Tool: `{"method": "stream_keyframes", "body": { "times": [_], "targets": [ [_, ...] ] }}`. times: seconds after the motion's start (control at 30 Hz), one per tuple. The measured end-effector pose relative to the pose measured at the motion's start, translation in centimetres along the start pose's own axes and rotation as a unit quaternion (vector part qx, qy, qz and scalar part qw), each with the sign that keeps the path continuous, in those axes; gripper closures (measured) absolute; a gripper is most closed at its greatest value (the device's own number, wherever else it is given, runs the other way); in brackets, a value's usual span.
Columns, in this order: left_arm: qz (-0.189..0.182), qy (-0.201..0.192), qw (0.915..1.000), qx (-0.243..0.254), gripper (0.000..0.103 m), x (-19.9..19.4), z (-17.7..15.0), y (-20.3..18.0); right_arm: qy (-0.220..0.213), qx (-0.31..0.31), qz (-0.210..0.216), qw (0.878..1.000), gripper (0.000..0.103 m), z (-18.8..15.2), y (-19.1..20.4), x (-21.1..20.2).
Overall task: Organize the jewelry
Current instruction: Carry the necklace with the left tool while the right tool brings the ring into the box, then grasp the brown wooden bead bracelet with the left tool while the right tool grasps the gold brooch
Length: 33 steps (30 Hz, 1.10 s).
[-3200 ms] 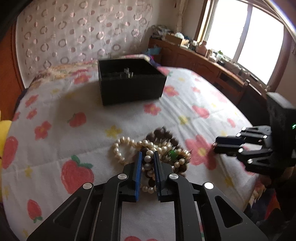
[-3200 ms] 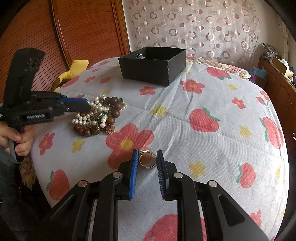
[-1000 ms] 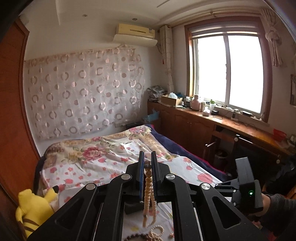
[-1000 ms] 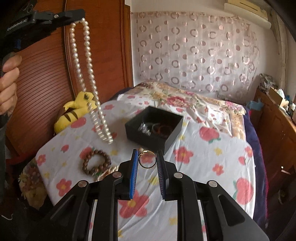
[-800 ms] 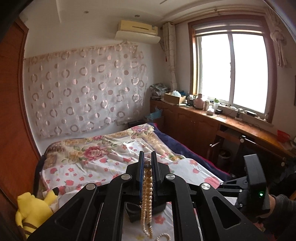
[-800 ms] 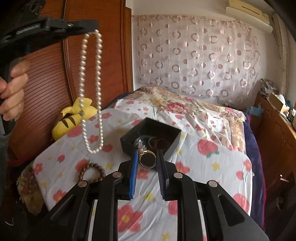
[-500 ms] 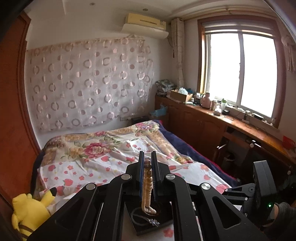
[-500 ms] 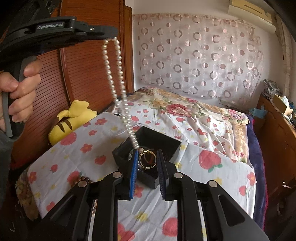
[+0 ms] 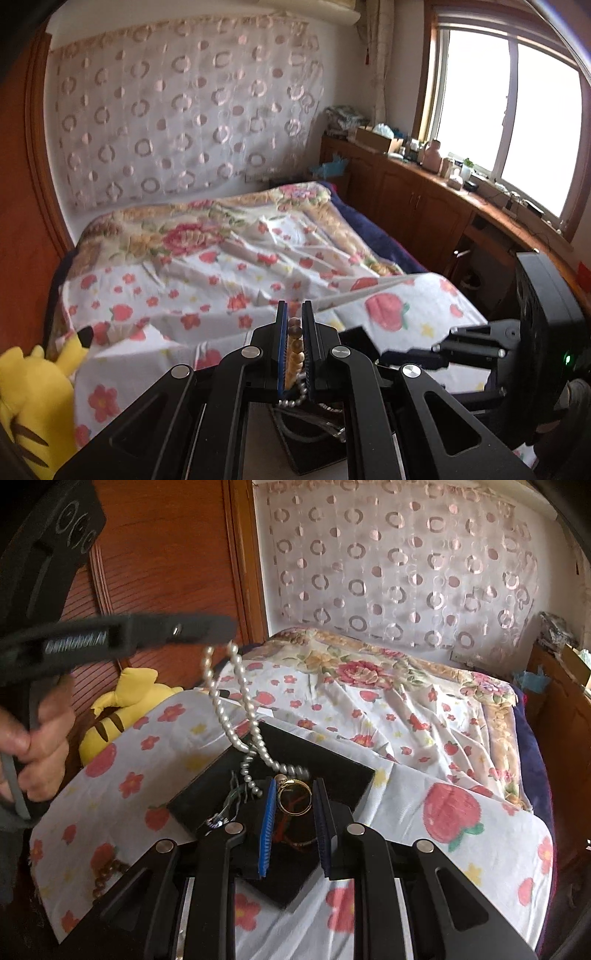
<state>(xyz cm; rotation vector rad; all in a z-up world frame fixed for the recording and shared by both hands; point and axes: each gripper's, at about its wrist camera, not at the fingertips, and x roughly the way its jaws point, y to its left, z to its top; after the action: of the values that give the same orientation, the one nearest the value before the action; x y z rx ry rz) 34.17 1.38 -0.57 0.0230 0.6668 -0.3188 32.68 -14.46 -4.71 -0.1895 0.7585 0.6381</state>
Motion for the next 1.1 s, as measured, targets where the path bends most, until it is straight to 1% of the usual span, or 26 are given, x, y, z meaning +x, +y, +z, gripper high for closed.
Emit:
{"method": "stream_keyframes", "body": {
  "times": [0.07, 0.13, 0.17, 0.2, 0.23, 0.27, 0.3, 0.37, 0.43, 0.47, 0.5, 0.53, 0.6, 0.67, 0.8, 0.9, 1.0, 1.1],
  "targets": [
    [0.002, 0.007, 1.0000, -0.004, 0.096, 0.5, -0.7, 0.4, -0.001, 0.000, -0.005, 1.000, 0.080, 0.2, 0.0, 0.6],
    [0.004, 0.005, 0.9999, -0.008, 0.095, 0.4, -1.2, 0.9, -0.002, 0.000, -0.005, 1.000, 0.078, 0.4, -0.2, 0.9],
    [0.007, 0.007, 0.9999, -0.010, 0.090, 0.3, -1.5, 1.1, -0.004, 0.001, -0.006, 1.000, 0.078, 0.4, -0.2, 1.0],
    [0.009, 0.006, 0.9999, -0.012, 0.081, 0.1, -1.8, 1.2, -0.004, 0.002, -0.006, 1.000, 0.076, 0.5, -0.3, 1.0],
    [0.011, 0.004, 0.9999, -0.012, 0.075, -0.1, -2.1, 1.3, -0.005, 0.002, -0.006, 1.000, 0.070, 0.5, -0.3, 1.0],
    [0.015, 0.002, 0.9998, -0.011, 0.067, -0.4, -2.4, 1.3, -0.006, 0.001, -0.007, 1.000, 0.065, 0.6, -0.3, 1.0],
    [0.020, 0.001, 0.9997, -0.010, 0.066, -0.6, -2.7, 1.2, -0.009, 0.000, -0.012, 1.000, 0.063, 0.6, -0.3, 0.8],
    [0.029, 0.002, 0.9995, -0.009, 0.064, -1.2, -3.6, 1.1, -0.012, 0.000, -0.014, 1.000, 0.063, 0.6, -0.2, 0.4],
    [0.033, 0.002, 0.9994, -0.011, 0.058, -2.0, -4.5, 1.0, -0.017, 0.003, -0.015, 1.000, 0.063, 0.1, 0.0, -0.6],
    [0.035, 0.000, 0.9993, -0.011, 0.049, -2.5, -5.1, 0.9, -0.020, 0.005, -0.014, 1.000, 0.063, -0.4, 0.2, -1.4],
    [0.038, -0.002, 0.9992, -0.012, 0.043, -3.0, -5.5, 0.7, -0.021, 0.007, -0.012, 1.000, 0.063, -1.0, 0.5, -2.2],
    [0.040, -0.005, 0.9991, -0.012, 0.042, -3.5, -6.1, 0.5, -0.021, 0.008, -0.012, 1.000, 0.063, -1.8, 0.8, -3.0],
    [0.040, -0.006, 0.9990, -0.016, 0.037, -4.7, -7.6, 0.2, -0.019, 0.004, -0.008, 1.000, 0.063, -3.5, 1.8, -4.3],
    [0.043, -0.006, 0.9989, -0.020, 0.022, -5.9, -9.4, -0.1, -0.009, 0.000, -0.004, 1.000, 0.063, -5.4, 2.7, -5.2],
    [0.054, 0.001, 0.9983, -0.022, 0.021, -7.6, -12.3, -0.6, 0.016, -0.003, 0.010, 1.000, 0.063, -9.8, 5.0, -6.5],
    [0.056, 0.006, 0.9981, -0.026, 0.021, -8.7, -14.3, -0.9, 0.034, -0.003, 0.020, 0.999, 0.063, -12.4, 6.5, -7.0],
    [0.063, 0.011, 0.9975, -0.027, 0.021, -9.7, -16.0, -1.3, 0.043, 0.002, 0.028, 0.999, 0.064, -14.1, 7.6, -7.2],
    [0.065, 0.014, 0.9972, -0.033, 0.021, -10.7, -17.2, -1.5, 0.044, 0.009, 0.037, 0.998, 0.064, -14.9, 8.4, -7.6]
  ]
}}
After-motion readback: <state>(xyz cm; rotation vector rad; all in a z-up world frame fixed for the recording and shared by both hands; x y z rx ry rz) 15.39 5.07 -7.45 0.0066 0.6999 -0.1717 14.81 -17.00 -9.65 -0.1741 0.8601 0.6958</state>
